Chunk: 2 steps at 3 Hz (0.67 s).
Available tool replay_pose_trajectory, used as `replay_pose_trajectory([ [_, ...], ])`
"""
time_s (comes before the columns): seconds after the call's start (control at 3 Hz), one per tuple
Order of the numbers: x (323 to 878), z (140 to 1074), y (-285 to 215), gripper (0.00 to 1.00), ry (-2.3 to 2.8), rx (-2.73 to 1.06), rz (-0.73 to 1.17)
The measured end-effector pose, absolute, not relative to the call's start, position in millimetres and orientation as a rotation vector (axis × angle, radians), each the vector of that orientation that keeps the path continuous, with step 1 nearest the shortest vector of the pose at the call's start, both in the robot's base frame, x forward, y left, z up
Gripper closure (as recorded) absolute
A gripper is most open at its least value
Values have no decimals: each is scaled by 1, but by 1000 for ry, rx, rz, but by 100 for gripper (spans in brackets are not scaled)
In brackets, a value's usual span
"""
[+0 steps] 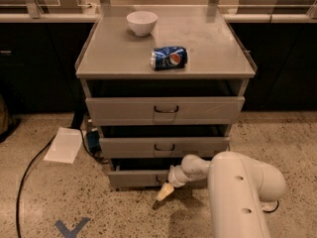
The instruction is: Open bottom drawer
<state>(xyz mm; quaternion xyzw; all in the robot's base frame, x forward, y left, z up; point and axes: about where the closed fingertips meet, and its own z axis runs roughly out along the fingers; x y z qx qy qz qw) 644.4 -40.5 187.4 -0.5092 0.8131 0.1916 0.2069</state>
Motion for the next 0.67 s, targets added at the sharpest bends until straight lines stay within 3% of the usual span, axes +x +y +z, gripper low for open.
replay_pose_trajectory([
  [0.33, 588, 208, -38, 0, 2263, -1407, 679],
  [0.67, 588, 208, -38, 0, 2263, -1407, 679],
])
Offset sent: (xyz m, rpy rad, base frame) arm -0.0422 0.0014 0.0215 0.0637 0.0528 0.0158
